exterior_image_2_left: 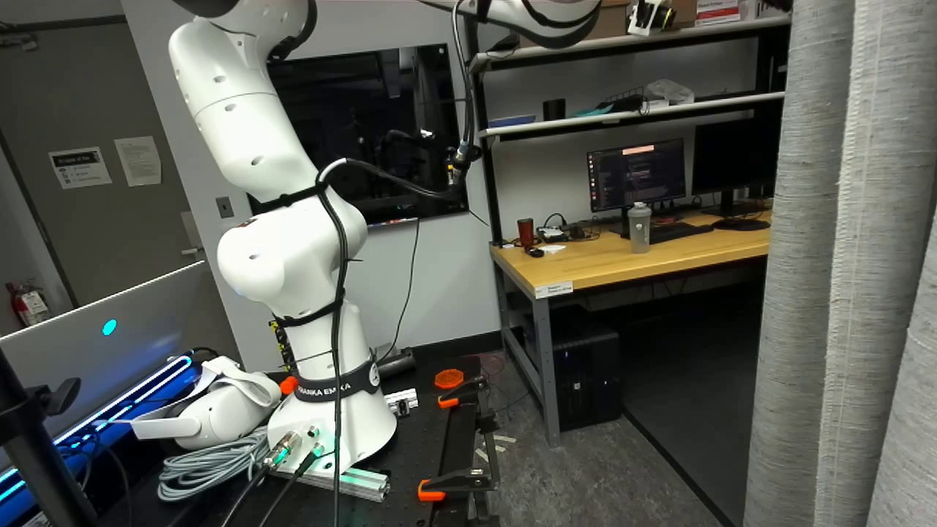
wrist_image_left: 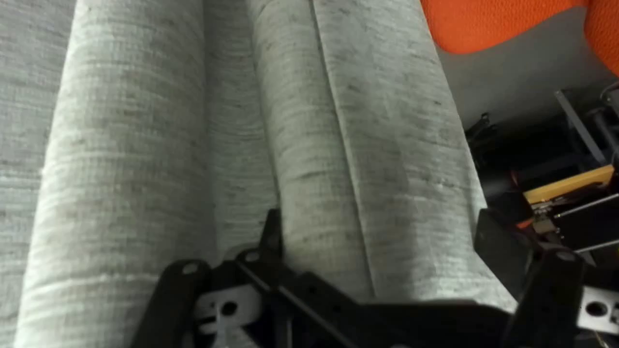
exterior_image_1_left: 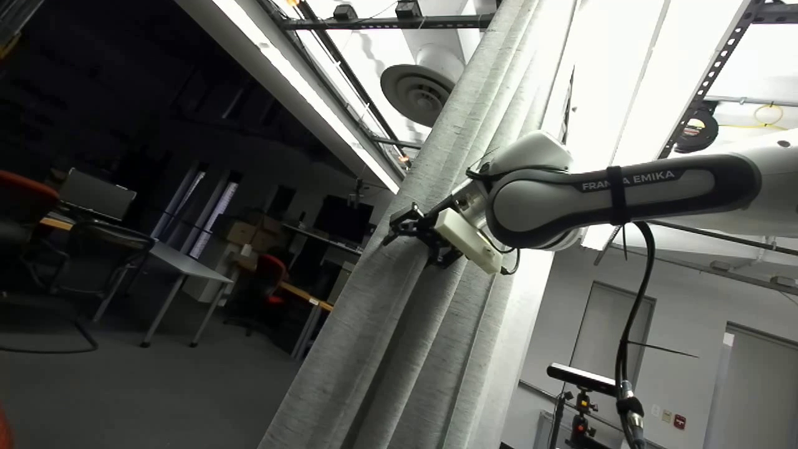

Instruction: Draw the curtain open then close the curtain

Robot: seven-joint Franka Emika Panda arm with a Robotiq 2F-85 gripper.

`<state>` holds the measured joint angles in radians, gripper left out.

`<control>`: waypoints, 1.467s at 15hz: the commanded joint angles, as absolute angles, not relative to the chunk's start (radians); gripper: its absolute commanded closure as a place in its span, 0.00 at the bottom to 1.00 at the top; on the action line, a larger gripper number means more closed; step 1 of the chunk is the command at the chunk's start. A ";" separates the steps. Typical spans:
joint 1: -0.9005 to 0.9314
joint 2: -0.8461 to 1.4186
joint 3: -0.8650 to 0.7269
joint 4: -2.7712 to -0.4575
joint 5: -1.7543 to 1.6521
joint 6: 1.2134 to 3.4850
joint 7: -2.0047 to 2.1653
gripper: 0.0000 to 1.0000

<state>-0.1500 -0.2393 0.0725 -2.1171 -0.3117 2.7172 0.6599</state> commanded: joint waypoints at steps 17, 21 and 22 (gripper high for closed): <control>-0.241 -0.121 0.165 -1.780 -0.685 2.799 1.133 0.47; -0.231 -0.106 0.182 -1.756 -0.705 2.777 1.185 0.77; -0.226 -0.105 0.187 -1.756 -0.697 2.769 1.188 0.85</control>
<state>-0.2256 -0.1306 0.1660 -1.8054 -0.6701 2.7958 1.1367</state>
